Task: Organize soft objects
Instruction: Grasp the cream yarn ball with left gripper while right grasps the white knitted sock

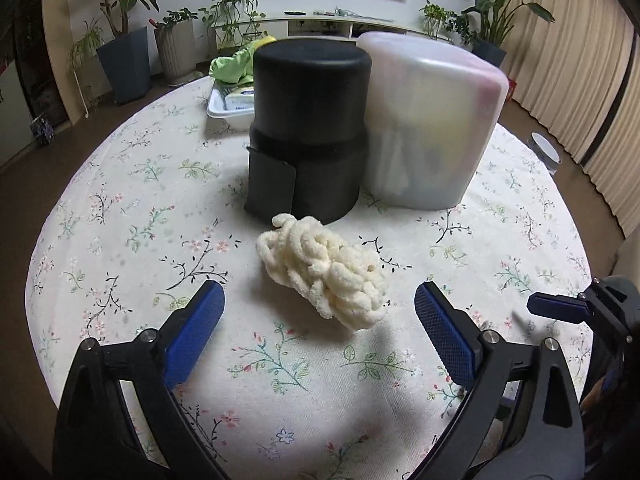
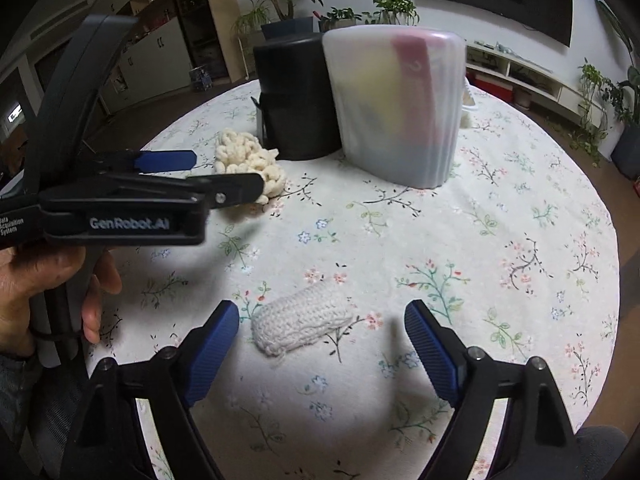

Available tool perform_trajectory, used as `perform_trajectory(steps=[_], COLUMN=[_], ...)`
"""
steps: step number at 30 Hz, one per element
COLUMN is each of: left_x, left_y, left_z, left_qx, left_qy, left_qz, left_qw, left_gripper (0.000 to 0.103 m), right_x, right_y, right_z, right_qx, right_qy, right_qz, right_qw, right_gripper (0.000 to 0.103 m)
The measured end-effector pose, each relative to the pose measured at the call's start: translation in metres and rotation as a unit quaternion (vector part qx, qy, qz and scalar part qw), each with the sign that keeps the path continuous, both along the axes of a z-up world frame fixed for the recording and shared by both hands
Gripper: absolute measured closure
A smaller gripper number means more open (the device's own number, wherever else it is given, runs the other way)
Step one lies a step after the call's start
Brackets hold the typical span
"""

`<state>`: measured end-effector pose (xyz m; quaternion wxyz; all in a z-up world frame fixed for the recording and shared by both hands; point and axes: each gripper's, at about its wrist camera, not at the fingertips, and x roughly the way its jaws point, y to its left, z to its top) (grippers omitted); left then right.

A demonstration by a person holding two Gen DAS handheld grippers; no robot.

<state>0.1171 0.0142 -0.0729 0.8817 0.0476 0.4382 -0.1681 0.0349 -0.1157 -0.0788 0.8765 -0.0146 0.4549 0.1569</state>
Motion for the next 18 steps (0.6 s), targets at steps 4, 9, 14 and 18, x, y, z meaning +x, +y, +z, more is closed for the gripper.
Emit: perform_trajectory(steps=[4, 9, 14, 18], left_x=[0.006, 0.012, 0.016, 0.019], left_y=[0.005, -0.001, -0.004, -0.007], left_z=[0.001, -0.008, -0.013, -0.019], left_qx=[-0.008, 0.004, 0.01, 0.008], left_qy=[-0.003, 0.009, 0.016, 0.034], left_qz=[0.021, 0.023, 0.026, 0.015], left_qw=[0.9997, 0.9997, 0.9995, 0.9993], left_gripper=[0.006, 0.006, 0.018, 0.041], right_x=[0.003, 0.006, 0.009, 0.009], right_y=[0.006, 0.009, 0.008, 0.01], right_z=[-0.007, -0.012, -0.01, -0.009], right_qx=[0.001, -0.007, -0.009, -0.013], right_qy=[0.008, 0.005, 0.003, 0.002], right_qz=[0.0, -0.006, -0.01, -0.003], right_qw=[1.0, 1.0, 1.0, 1.0], right_gripper=[0.017, 0.023, 0.037, 0.045])
